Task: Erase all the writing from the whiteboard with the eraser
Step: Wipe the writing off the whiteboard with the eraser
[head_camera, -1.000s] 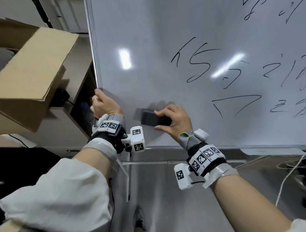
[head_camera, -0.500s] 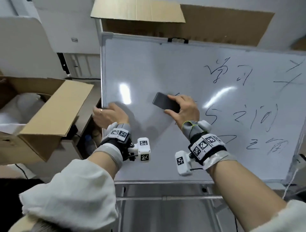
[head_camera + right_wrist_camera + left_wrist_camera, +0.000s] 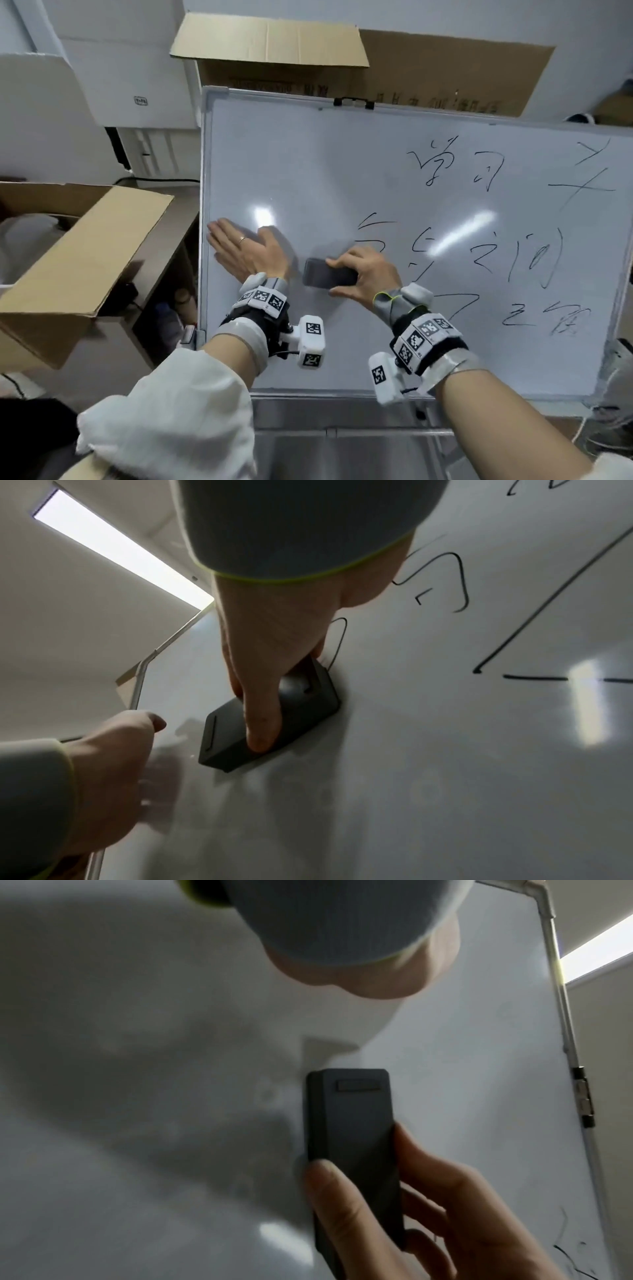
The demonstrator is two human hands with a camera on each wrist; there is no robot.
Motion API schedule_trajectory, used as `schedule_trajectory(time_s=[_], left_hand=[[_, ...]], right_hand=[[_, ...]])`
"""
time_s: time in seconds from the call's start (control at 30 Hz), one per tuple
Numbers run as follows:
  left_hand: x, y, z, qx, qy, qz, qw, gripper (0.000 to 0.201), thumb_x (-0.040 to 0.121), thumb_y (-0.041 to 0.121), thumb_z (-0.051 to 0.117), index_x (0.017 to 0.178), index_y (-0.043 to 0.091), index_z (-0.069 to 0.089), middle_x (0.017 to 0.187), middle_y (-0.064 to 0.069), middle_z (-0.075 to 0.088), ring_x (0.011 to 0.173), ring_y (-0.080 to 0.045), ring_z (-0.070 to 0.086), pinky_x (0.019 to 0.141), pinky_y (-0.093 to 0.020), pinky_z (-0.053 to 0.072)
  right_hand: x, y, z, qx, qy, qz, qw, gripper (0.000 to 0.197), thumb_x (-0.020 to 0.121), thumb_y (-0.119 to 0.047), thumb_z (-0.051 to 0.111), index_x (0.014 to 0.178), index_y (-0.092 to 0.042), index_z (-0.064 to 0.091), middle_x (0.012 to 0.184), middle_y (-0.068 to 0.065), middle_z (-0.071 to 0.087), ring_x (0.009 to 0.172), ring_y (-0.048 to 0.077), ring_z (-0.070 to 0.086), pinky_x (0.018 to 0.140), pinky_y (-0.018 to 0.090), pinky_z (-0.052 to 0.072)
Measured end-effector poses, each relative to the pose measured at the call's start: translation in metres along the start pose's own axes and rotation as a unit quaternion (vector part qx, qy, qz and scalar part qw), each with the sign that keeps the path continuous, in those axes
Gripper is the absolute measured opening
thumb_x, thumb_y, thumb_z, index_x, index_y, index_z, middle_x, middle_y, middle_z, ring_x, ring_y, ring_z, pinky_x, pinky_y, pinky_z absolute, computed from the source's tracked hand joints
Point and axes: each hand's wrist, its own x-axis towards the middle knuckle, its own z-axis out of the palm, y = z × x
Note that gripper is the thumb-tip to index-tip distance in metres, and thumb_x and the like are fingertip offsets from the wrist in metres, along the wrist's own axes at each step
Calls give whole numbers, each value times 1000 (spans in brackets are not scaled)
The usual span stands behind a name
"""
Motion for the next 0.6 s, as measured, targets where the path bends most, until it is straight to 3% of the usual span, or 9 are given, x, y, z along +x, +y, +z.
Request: schedule_trajectory(time_s=[0.1,0.27,0.33,0.47,0.6], left_hand=[[-13,5,6,6,12,-16,1000,75,91,35,49,155,10,16,165,-5,9,153,-22,6,123,-44,10],[-36,14,14,28,13,-37,999,78,90,37,49,155,10,15,164,-6,9,152,-24,7,120,-47,13],[-49,16,16,41,34,-49,997,79,89,38,50,154,8,16,164,-7,11,152,-25,9,118,-47,15],[-70,13,21,45,42,-69,996,81,89,38,52,155,9,16,164,-6,10,152,-24,8,119,-49,14],[-88,8,25,58,26,-78,995,78,92,40,49,155,9,16,164,-6,9,152,-24,8,119,-47,13]], right_hand=[[5,11,-15,-9,14,-31,999,55,61,-43,90,111,-28,72,102,-3,67,98,25,60,80,40,53],[41,39,-75,-58,196,40,978,58,65,-45,86,119,-30,69,105,-2,66,97,27,57,81,39,48],[45,54,-85,-57,218,52,973,57,65,-46,85,118,-30,69,102,-1,66,94,28,56,81,38,43],[21,57,-63,-46,116,-20,992,57,58,-49,88,110,-29,73,97,0,64,95,28,56,83,36,36],[-14,58,-34,-49,-6,-90,995,55,53,-49,91,100,-28,73,94,0,64,96,30,59,88,44,42]])
